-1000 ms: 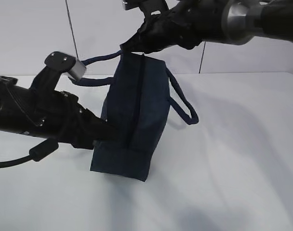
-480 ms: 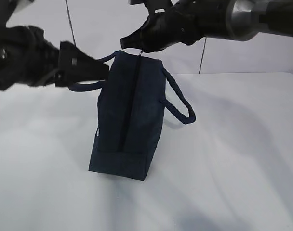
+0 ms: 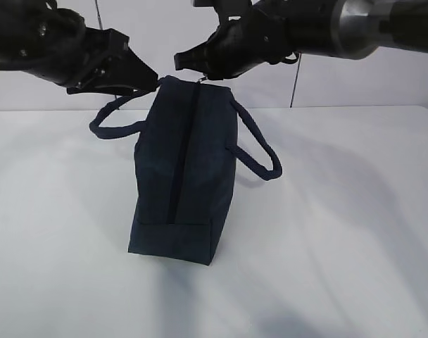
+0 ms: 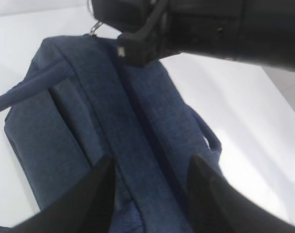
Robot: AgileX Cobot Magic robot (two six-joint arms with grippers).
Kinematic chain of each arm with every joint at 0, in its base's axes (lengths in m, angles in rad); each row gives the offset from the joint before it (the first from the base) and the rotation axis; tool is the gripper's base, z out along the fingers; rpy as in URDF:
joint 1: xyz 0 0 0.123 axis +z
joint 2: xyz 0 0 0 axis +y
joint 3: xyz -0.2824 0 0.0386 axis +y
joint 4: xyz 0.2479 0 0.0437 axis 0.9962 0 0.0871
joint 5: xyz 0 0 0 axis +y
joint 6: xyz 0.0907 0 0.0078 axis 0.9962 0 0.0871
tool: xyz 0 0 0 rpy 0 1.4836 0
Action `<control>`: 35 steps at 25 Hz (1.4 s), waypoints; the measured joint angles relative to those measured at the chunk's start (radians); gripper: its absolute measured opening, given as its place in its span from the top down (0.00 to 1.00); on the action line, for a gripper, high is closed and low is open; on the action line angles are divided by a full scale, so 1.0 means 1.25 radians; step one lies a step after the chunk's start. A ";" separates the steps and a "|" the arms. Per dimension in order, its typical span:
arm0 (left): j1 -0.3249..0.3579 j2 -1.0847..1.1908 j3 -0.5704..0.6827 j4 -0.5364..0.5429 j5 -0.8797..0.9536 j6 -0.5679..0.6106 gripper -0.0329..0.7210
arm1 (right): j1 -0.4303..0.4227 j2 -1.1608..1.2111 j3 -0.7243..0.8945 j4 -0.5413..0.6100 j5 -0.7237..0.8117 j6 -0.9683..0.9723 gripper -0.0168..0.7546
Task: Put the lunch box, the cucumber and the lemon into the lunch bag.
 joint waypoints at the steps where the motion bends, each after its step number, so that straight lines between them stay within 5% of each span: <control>1: 0.003 0.013 -0.013 0.010 0.014 -0.009 0.49 | 0.000 0.000 0.000 0.000 0.000 0.000 1.00; 10: 0.012 0.104 -0.117 0.131 0.079 -0.128 0.40 | 0.000 0.000 0.000 0.022 0.002 0.000 1.00; 24: 0.012 0.259 -0.248 0.147 0.170 -0.175 0.38 | 0.000 0.000 0.000 0.084 0.018 -0.002 1.00; 27: 0.013 0.277 -0.248 0.147 0.179 -0.175 0.48 | 0.000 0.000 0.000 0.085 0.021 -0.008 1.00; 32: 0.013 0.282 -0.249 0.168 0.199 -0.177 0.86 | 0.000 0.000 -0.020 0.090 0.026 -0.011 1.00; 35: 0.013 0.282 -0.250 0.192 0.209 -0.177 0.94 | 0.000 0.000 -0.037 0.095 0.030 -0.014 1.00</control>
